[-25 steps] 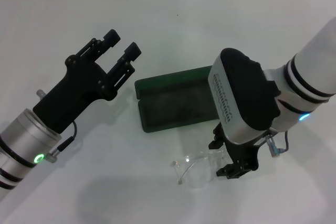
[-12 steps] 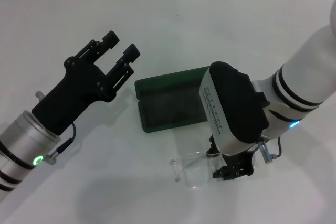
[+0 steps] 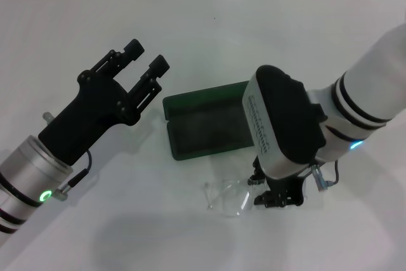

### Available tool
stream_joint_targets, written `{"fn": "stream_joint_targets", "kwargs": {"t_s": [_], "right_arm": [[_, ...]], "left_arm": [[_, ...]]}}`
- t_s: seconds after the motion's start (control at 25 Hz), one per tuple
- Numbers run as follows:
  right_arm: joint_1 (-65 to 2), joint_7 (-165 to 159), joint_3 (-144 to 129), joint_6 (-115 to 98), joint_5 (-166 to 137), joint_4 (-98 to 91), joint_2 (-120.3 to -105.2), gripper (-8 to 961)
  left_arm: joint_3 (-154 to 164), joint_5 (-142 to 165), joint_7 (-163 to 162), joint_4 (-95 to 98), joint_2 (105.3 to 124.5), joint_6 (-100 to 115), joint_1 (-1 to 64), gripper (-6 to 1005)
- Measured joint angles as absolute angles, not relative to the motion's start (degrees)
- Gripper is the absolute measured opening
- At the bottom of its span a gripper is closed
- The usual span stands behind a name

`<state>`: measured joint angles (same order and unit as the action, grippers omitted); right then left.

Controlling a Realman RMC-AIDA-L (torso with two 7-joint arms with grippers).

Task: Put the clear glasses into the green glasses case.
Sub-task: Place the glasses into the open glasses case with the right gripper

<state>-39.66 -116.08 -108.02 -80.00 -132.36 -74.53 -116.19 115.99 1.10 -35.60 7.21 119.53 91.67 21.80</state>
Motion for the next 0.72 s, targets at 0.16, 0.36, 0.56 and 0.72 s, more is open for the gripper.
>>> {"fn": "stream_joint_targets", "kwargs": {"t_s": [0.16, 0.36, 0.56, 0.72], "right_arm": [[-39.46, -116.16, -106.26, -80.42, -132.41, -75.93, -116.08, 275], [-38.02, -115.48, -103.37, -79.02, -133.84, -79.94, -115.95, 232], [-37.23, -115.75, -105.13, -73.99, -138.60, -81.04, -116.21, 142], [-37.61, -115.84, -105.59, -71.81, -139.25, -81.34, -116.22, 145]], "left_arm": [[116.01, 1.20, -35.60, 7.21, 119.53, 91.68, 21.79, 573], [116.02, 1.23, -35.60, 7.21, 119.53, 91.68, 21.79, 573], [116.00, 1.24, -35.60, 7.21, 119.50, 91.67, 21.79, 573], [115.88, 1.24, -35.60, 7.21, 119.45, 91.67, 21.79, 573]]}}
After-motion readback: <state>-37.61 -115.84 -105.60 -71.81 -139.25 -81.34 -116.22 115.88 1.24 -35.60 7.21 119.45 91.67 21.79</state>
